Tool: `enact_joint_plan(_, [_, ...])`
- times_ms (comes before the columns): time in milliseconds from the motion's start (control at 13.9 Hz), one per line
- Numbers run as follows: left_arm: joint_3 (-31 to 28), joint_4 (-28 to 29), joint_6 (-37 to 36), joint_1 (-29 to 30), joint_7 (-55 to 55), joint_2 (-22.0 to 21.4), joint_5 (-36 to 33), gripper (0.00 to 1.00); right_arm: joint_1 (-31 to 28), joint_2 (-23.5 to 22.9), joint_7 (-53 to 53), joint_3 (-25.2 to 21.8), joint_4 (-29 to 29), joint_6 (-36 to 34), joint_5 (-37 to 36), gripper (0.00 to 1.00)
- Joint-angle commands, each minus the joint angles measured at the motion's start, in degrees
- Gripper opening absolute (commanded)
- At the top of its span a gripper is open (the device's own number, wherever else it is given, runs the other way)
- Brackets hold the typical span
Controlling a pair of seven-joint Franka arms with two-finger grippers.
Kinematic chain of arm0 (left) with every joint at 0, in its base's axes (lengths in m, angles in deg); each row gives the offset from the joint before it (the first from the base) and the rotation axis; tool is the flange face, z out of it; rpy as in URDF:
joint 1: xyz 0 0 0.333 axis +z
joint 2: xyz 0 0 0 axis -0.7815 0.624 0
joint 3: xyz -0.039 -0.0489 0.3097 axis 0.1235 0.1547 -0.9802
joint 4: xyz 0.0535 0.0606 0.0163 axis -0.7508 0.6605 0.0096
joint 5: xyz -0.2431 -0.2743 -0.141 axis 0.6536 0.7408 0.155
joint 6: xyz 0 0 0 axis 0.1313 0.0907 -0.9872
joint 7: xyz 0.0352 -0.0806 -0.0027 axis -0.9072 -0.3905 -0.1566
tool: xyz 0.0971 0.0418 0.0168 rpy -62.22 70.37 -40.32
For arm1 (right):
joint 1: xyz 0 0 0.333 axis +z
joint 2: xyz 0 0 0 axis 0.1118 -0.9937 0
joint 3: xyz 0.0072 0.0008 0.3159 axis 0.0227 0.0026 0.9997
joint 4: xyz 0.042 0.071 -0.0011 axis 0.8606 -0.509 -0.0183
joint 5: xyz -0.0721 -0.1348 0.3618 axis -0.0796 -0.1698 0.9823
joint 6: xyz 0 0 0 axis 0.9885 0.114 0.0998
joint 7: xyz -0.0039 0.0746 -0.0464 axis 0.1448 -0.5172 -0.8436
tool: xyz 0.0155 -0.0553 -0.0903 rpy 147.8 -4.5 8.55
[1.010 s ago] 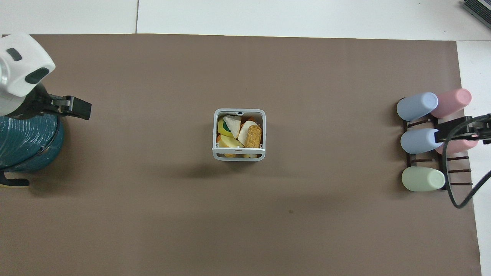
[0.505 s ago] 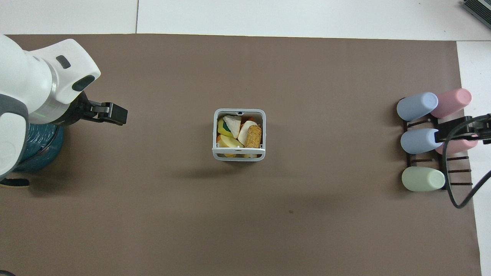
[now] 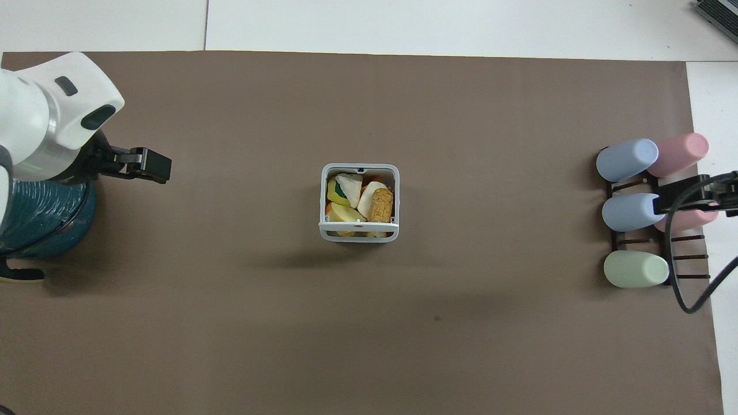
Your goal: Close trash can lid
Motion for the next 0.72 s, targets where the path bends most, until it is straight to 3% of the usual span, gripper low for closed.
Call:
enact_joint_plan(0, [0.1, -1.3, -0.5, 0.4, -0.9, 0.7, 0.5, 1.0, -0.1, 1.3, -1.3, 0.0, -1.4, 0.5, -0.2, 1.0])
enact_joint_plan(649, [0.1, -1.4, -0.5, 1.0, -1.2, 0.7, 0.5, 1.0, -0.1, 1.3, -1.2, 0.0, -1.4, 0.5, -0.2, 1.0])
